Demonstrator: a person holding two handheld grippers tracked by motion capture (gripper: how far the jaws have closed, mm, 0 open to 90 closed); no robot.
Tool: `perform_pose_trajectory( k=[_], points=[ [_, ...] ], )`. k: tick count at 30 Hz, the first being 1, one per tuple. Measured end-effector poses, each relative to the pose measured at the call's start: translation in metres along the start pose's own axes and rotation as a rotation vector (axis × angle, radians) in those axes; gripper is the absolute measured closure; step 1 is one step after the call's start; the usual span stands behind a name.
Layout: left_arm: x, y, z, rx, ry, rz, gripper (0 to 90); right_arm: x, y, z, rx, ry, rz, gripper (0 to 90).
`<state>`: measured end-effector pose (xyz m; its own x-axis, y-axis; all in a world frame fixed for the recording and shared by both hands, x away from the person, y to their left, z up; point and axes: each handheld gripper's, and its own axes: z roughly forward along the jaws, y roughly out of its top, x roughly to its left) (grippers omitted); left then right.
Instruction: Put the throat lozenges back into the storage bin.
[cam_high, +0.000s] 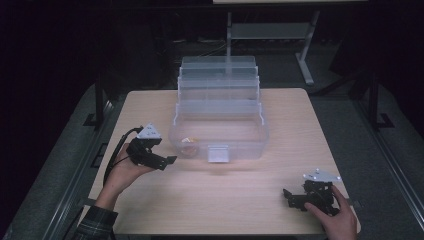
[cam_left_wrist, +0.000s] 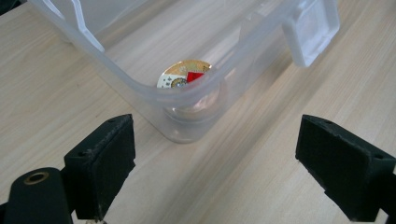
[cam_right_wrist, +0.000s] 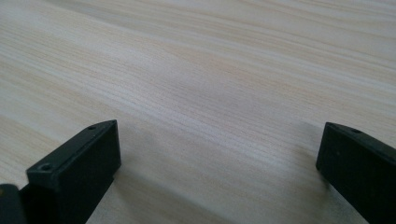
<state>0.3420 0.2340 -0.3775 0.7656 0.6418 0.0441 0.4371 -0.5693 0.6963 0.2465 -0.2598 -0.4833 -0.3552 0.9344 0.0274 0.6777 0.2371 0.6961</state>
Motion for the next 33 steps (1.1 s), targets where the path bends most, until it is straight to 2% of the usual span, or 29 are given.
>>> perform_pose_trajectory(
  k=[11,17,22,33],
  points=[
    [-0.008,-0.019,0.001,-0.027,0.007,-0.002,11.3,0.000,0.000,0.000,0.000,0.000,-0.001,0.0],
    [-0.012,-0.035,0.002,-0.033,0.009,-0.008,11.5,0.000,0.000,0.000,0.000,0.000,0.000,0.0],
    [-0.015,-0.050,0.003,-0.045,0.005,-0.029,11.5,0.000,0.000,0.000,0.000,0.000,-0.001,0.0],
    [-0.022,-0.077,0.006,-0.025,0.002,-0.045,11.5,0.000,0.000,0.000,0.000,0.000,0.000,0.0]
  ],
)
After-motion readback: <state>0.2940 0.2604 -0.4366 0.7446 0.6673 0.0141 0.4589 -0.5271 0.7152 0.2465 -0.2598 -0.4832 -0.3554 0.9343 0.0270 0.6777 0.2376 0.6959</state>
